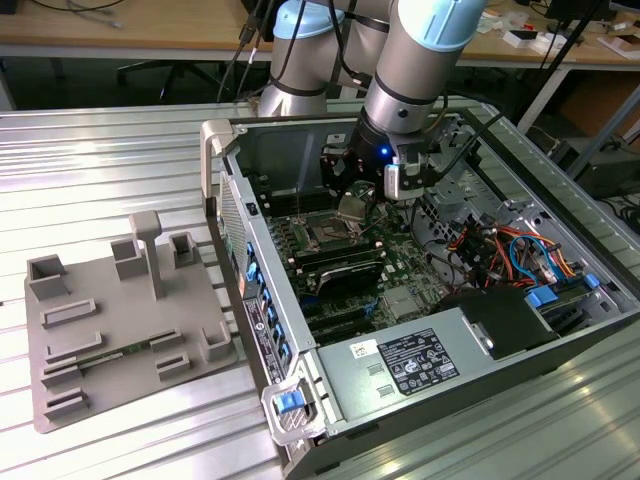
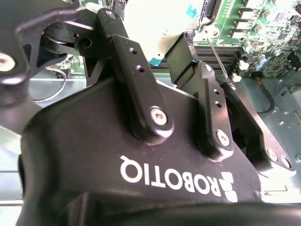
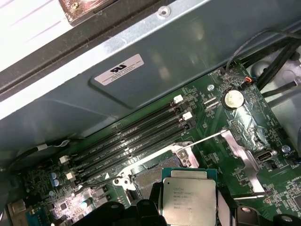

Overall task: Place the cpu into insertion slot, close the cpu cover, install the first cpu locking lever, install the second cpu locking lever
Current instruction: 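Place the cpu into insertion slot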

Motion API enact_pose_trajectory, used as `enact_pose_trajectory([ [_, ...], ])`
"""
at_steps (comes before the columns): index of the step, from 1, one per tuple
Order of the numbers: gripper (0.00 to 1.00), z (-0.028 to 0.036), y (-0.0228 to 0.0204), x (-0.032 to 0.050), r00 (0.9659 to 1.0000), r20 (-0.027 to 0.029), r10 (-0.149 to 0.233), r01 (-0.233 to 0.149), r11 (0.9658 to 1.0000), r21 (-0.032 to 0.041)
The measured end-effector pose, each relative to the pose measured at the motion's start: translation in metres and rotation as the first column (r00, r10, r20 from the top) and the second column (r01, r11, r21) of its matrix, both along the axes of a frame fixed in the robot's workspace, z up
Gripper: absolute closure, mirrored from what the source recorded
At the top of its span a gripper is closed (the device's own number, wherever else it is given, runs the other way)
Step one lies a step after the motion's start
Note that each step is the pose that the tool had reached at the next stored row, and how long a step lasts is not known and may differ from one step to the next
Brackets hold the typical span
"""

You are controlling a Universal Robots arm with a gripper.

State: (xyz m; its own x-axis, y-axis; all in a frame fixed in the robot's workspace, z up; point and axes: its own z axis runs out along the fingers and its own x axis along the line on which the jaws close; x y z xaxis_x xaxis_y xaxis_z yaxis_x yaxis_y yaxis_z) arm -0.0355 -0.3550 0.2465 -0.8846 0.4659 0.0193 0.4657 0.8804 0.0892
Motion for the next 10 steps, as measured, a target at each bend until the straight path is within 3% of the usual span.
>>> enact_pose_trajectory([
  [10,0.45,-0.0002,0.0,0.0,0.9997,0.0,-0.025,0.025,0.9997,0.0],
])
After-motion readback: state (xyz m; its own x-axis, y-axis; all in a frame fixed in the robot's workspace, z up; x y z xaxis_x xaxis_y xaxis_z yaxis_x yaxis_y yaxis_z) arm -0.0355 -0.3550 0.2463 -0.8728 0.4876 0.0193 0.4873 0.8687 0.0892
